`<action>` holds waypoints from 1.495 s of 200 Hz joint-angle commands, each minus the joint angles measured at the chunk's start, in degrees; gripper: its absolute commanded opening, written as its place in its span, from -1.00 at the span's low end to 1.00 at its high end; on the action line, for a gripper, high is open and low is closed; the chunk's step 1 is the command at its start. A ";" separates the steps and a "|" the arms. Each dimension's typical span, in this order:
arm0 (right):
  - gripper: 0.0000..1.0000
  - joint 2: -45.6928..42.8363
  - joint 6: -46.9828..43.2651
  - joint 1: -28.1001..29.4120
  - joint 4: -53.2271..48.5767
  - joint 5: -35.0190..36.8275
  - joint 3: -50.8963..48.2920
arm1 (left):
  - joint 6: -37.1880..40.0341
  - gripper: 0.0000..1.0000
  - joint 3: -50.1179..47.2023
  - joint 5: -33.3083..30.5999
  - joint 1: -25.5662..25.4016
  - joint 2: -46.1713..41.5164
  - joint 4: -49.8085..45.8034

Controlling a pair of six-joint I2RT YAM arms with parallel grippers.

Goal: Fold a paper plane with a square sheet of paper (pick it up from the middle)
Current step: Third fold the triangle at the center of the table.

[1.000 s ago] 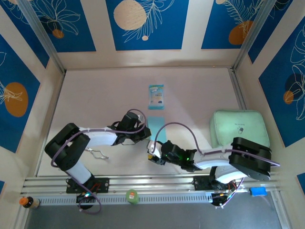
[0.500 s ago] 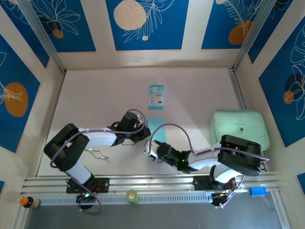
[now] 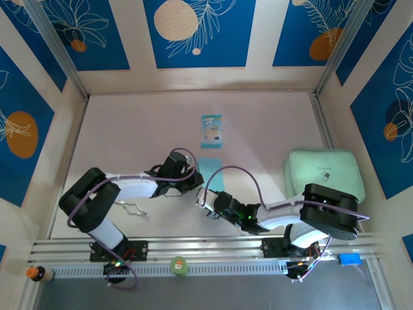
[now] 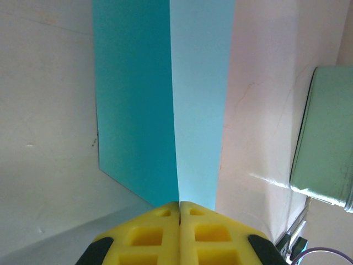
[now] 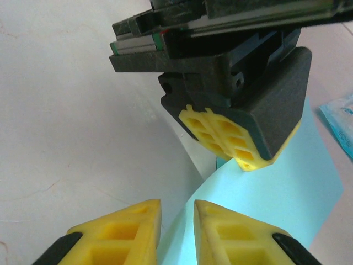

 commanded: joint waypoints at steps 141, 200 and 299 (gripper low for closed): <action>-0.87 -1.65 3.63 -1.46 -1.27 0.17 -0.28 | 1.15 -1.00 0.74 -0.97 0.65 -1.44 -2.45; -0.98 -5.15 9.29 -5.44 -6.53 -12.08 0.03 | 3.74 -0.17 2.53 -5.29 0.74 -3.98 -10.45; -1.00 -6.47 31.27 -25.56 -17.55 -53.43 5.00 | 12.63 0.15 8.48 -12.24 1.88 -10.70 -24.61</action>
